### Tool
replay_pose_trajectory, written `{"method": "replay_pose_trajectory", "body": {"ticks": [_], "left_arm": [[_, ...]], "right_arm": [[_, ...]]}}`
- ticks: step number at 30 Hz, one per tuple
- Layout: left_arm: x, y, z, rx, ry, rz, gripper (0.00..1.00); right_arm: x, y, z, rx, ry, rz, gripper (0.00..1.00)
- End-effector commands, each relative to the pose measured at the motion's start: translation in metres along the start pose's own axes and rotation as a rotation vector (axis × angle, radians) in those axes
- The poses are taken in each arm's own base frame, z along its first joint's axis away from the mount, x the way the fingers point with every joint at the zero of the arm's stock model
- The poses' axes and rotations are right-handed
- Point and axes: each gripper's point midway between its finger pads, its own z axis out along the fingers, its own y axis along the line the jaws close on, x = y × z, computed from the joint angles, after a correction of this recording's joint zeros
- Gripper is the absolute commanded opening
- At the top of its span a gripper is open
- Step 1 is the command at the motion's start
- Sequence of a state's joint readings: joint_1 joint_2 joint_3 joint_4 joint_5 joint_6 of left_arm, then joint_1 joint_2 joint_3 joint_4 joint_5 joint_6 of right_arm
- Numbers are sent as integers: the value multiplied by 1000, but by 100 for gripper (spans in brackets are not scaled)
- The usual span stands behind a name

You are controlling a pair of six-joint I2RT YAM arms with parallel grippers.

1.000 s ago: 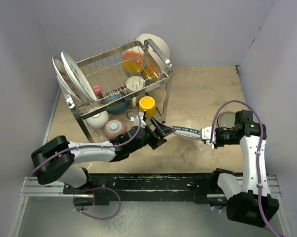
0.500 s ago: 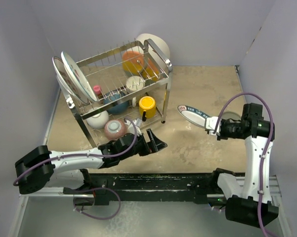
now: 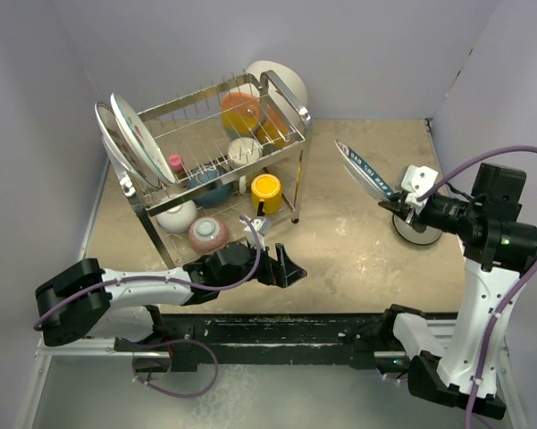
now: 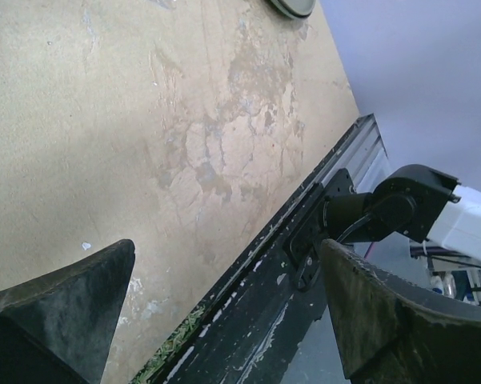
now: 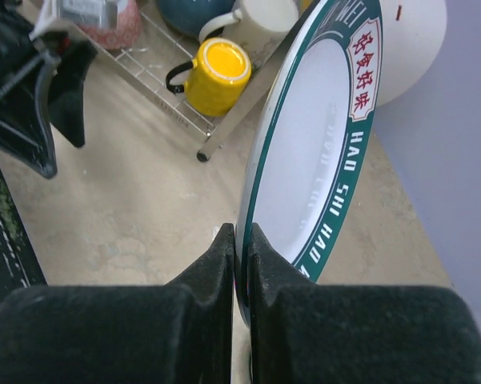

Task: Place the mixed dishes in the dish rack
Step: Pick up the plate at the center of the board, then insert the plate into the dish rack.

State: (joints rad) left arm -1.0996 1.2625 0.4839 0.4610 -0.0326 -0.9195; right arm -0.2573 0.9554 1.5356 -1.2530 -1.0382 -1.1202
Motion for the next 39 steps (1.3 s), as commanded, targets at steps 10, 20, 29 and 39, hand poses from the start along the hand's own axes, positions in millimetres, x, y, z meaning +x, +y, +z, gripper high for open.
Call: {"method": "replay_pose_trajectory", "body": {"ticks": [10, 20, 29, 39], "left_arm": [[-5, -13, 6, 95, -36, 55, 99], [-10, -17, 18, 96, -47, 48, 99], [-17, -22, 24, 93, -62, 23, 99], [-16, -15, 19, 66, -71, -16, 99]], "right_arm": [[-150, -39, -35, 62, -386, 96, 0], [-250, -80, -58, -106, -728, 235, 0], [-284, -110, -28, -240, -881, 483, 0], [-306, -116, 45, -331, -913, 717, 0]]}}
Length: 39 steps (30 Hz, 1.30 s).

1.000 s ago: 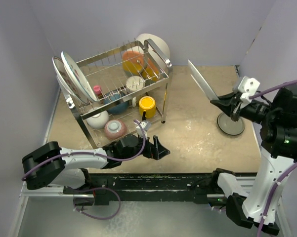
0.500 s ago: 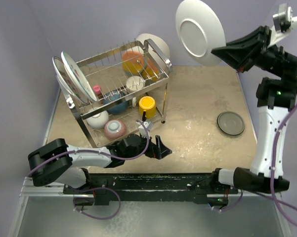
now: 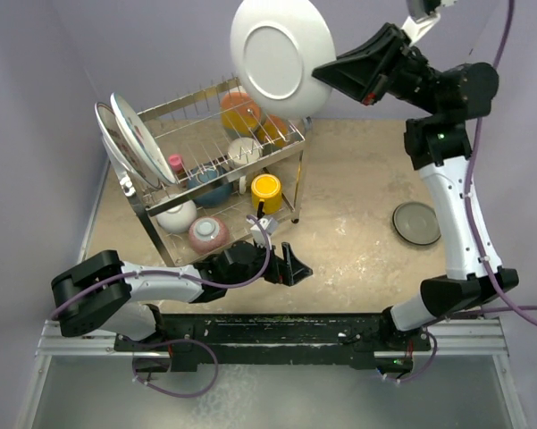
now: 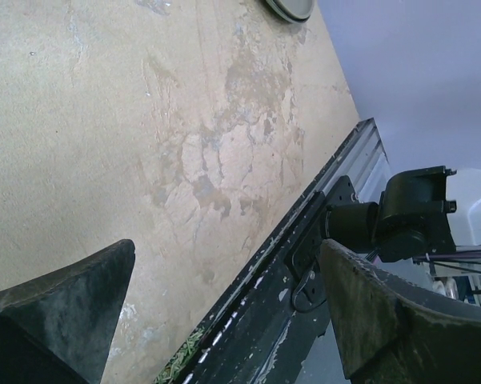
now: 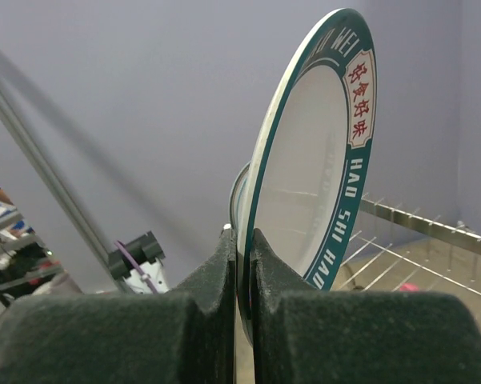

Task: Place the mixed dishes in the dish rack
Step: Insert the plate into the dish rack.

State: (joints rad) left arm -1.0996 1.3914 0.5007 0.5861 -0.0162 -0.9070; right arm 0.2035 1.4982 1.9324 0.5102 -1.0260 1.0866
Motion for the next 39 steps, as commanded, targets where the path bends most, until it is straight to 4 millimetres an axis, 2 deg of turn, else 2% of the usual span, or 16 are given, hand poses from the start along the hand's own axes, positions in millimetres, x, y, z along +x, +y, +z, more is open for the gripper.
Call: {"method": "replay_pose_trajectory", "body": {"ticks": [1, 6, 13, 22, 34, 39], "left_arm": [[-23, -17, -2, 42, -79, -32, 99], [-25, -15, 2, 30, -87, -39, 99], [-26, -14, 11, 8, -81, -42, 99], [-25, -8, 16, -23, -79, -51, 99], [-24, 4, 15, -59, -70, -64, 99], [-23, 7, 12, -66, -72, -68, 99]], "right_arm": [[-26, 1, 20, 48, -144, -7, 0], [-5, -17, 40, 107, -131, 66, 0], [33, -17, 74, 90, -81, 150, 0], [73, -20, 113, 89, -35, 209, 0], [106, -9, 154, 126, 7, 181, 0], [122, -15, 163, 175, 32, 166, 0]]}}
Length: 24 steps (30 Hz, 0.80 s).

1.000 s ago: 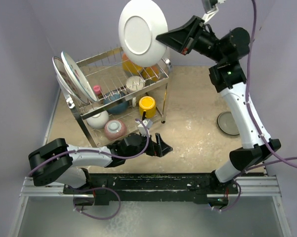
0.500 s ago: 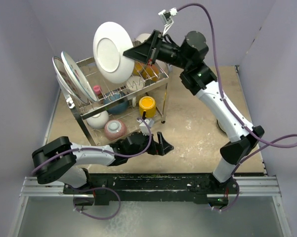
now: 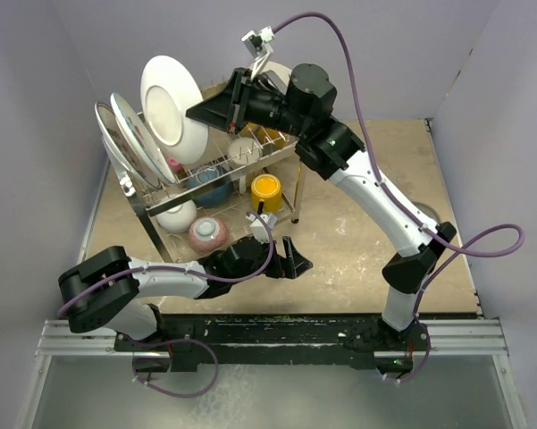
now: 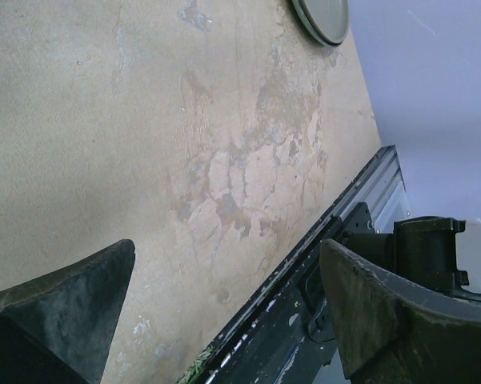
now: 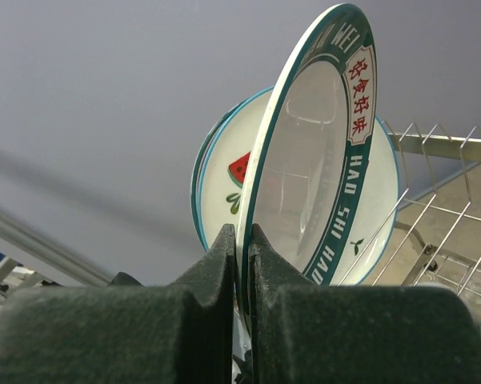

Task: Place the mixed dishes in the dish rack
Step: Insert the plate into the dish rack.

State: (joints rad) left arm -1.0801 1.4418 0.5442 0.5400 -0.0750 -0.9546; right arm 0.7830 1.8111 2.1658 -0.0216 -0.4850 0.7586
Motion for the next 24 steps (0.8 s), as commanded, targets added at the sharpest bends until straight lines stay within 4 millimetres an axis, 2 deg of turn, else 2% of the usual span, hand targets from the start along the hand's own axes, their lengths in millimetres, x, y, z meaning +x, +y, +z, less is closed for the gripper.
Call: {"method": "replay_pose_trajectory", "body": {"ticks": [1, 8, 15, 19, 24], "left_arm": [[-13, -10, -1, 23, -44, -21, 99], [-11, -9, -1, 27, -37, -28, 99], [-11, -7, -4, 23, -41, -33, 99], [-12, -9, -3, 25, -43, -32, 99], [-13, -10, -3, 27, -43, -31, 99]], "right_arm": [[-31, 23, -3, 3, -113, -110, 0], [-11, 10, 9, 57, -89, -153, 0], [-1, 14, 14, 85, -83, -211, 0], [6, 9, 15, 124, -74, -269, 0], [12, 12, 17, 109, -58, -288, 13]]}}
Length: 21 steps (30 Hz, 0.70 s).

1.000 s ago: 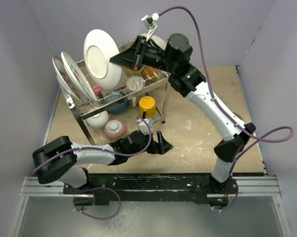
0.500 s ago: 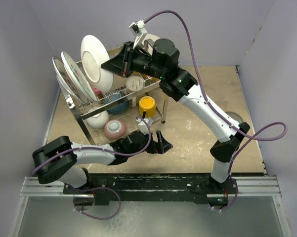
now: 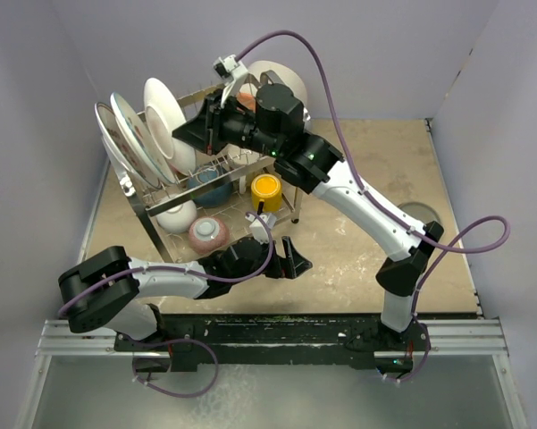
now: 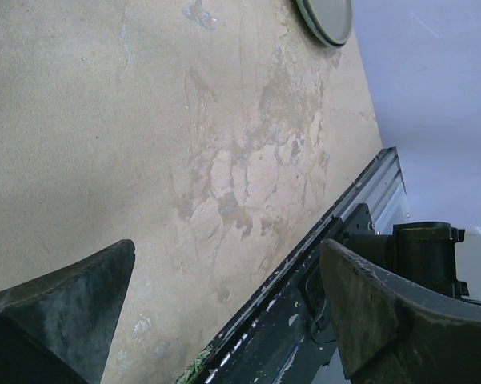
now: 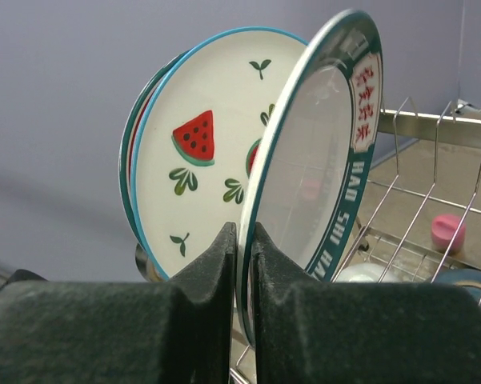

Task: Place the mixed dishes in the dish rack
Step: Insert the plate into the dish rack.

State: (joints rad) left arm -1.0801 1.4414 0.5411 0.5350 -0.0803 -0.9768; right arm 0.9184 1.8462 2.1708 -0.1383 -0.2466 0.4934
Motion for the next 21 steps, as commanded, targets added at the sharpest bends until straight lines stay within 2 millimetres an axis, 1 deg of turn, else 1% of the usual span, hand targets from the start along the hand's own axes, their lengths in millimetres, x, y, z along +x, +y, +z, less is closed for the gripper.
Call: {"method": "replay_pose_trajectory", "body": {"ticks": [1, 4, 6, 11, 15, 18, 21], "left_arm": [[-13, -12, -3, 37, -42, -9, 99], [-13, -13, -4, 40, -39, -8, 99], [-13, -13, -4, 38, -38, -7, 99], [-14, -12, -6, 36, -41, -7, 99], [-13, -11, -7, 36, -39, -8, 99], [-12, -10, -9, 35, -41, -10, 99], [-13, -9, -11, 35, -48, -13, 99]], "right_arm": [[-41, 22, -13, -42, -120, -86, 15], [-36, 27, -11, -61, -109, -91, 22], [-33, 31, -10, -76, -102, -102, 23], [-25, 45, -7, -98, -94, -160, 24], [-24, 50, -3, -92, -103, -192, 22], [-24, 51, 1, -84, -110, -202, 20], [-19, 57, 4, -90, -107, -217, 21]]}}
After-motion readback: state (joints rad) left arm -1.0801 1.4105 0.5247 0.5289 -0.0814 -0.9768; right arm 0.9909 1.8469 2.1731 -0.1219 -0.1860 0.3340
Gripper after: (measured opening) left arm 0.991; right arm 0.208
